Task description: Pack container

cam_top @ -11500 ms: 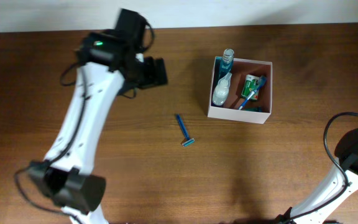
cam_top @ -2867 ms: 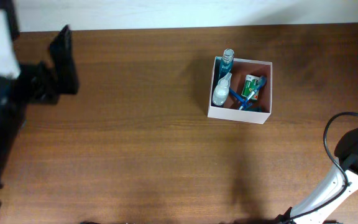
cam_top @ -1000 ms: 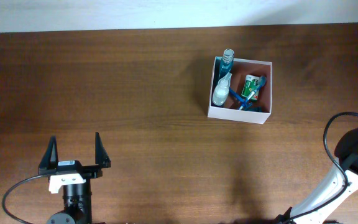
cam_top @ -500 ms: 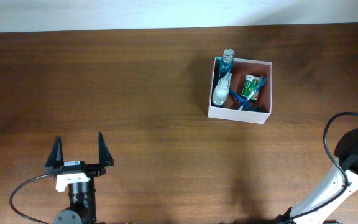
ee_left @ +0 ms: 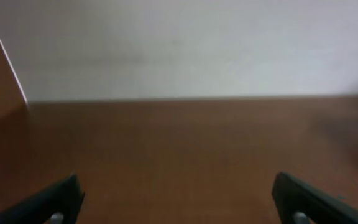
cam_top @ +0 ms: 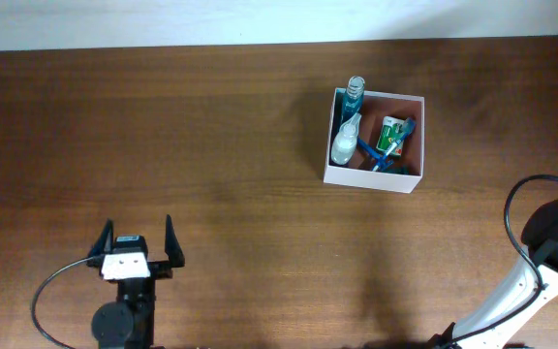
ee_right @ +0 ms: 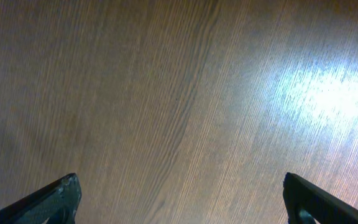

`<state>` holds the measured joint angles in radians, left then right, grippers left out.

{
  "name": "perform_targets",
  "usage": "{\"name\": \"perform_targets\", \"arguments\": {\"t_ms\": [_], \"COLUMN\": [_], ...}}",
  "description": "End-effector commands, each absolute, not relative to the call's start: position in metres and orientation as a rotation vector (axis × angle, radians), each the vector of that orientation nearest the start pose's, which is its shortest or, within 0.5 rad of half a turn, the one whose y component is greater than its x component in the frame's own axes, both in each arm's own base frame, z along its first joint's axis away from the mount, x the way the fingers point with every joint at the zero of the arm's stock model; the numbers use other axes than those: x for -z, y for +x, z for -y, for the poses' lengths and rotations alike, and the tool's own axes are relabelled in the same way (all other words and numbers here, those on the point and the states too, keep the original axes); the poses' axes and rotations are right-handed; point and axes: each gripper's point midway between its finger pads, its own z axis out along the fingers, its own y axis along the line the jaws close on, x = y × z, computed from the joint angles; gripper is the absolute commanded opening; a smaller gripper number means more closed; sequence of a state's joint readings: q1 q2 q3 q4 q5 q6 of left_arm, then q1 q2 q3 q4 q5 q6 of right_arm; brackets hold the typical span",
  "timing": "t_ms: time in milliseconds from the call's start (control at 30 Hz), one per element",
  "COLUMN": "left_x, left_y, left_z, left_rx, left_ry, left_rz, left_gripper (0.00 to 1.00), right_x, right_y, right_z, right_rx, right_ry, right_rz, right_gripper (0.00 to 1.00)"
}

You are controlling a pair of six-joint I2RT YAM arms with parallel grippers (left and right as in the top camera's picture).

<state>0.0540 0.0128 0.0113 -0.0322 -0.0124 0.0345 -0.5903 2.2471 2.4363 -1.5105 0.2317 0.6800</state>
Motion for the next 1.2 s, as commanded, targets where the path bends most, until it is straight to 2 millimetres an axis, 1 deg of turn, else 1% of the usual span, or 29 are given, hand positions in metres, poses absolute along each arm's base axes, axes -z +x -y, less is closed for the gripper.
{"name": "perform_targets", "arguments": {"t_ms": [0, 200, 1167], "left_x": [-0.1566, -0.1564, -0.1564], "left_y": [0.2456, 0.2455, 0.2455], "left_z": [-0.0127, -0.0142, -0.0140], "left_rx": [-0.071, -0.031, -0.029], "left_ry": [-0.003, -0.061, -0.061], "left_rz": [-1.649, -1.649, -1.649], "left_gripper": [0.99, 0.99, 0.99], "right_x": [-0.1880, -0.1881, -0.1881], "right_y": [0.3703, 0.3704, 0.3704], "right_z": [0.2988, 0.2989, 0.2988], "right_rx": [0.341, 0.341, 0.341], "right_ry": [1.740, 1.739, 1.739], "right_rz": [-2.284, -2.284, -2.283], "right_gripper": [0.99, 0.99, 0.99]}}
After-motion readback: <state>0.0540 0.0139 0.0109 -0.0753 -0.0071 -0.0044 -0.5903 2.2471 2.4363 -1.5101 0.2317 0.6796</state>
